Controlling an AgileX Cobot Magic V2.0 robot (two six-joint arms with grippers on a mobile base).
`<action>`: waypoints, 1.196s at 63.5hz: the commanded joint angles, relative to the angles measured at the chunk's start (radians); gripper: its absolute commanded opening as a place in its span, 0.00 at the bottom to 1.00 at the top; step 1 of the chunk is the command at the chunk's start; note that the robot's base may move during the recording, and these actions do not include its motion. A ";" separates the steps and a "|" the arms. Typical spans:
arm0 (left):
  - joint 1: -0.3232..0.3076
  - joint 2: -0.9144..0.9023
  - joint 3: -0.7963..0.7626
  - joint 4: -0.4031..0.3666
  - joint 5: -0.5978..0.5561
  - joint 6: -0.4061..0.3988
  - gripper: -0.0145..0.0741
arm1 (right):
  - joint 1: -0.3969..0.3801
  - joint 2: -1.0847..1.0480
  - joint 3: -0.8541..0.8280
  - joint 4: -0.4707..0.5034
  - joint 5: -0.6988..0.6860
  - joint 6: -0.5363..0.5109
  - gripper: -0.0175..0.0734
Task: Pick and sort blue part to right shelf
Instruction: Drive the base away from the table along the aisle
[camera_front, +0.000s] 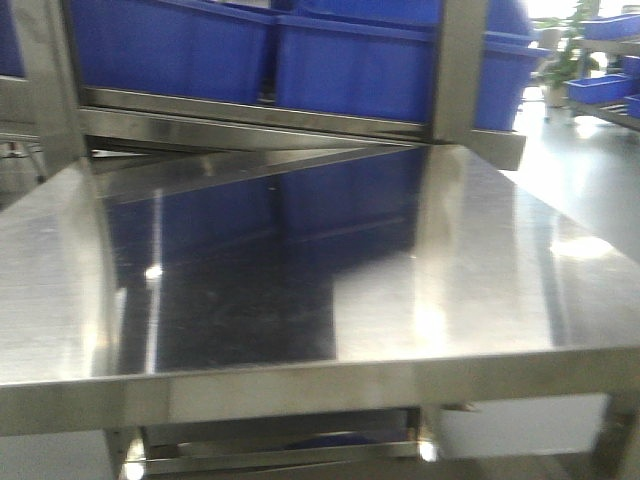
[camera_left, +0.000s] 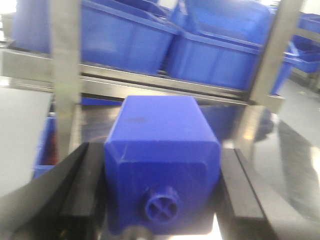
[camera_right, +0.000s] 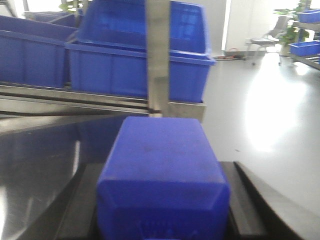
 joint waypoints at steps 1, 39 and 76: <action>0.000 0.006 -0.031 -0.008 -0.089 0.004 0.60 | -0.008 0.002 -0.030 -0.007 -0.096 -0.006 0.66; 0.000 0.006 -0.031 -0.008 -0.089 0.004 0.60 | -0.008 0.002 -0.030 -0.007 -0.095 -0.006 0.66; 0.000 0.006 -0.031 -0.008 -0.089 0.004 0.60 | -0.008 0.002 -0.030 -0.007 -0.095 -0.006 0.66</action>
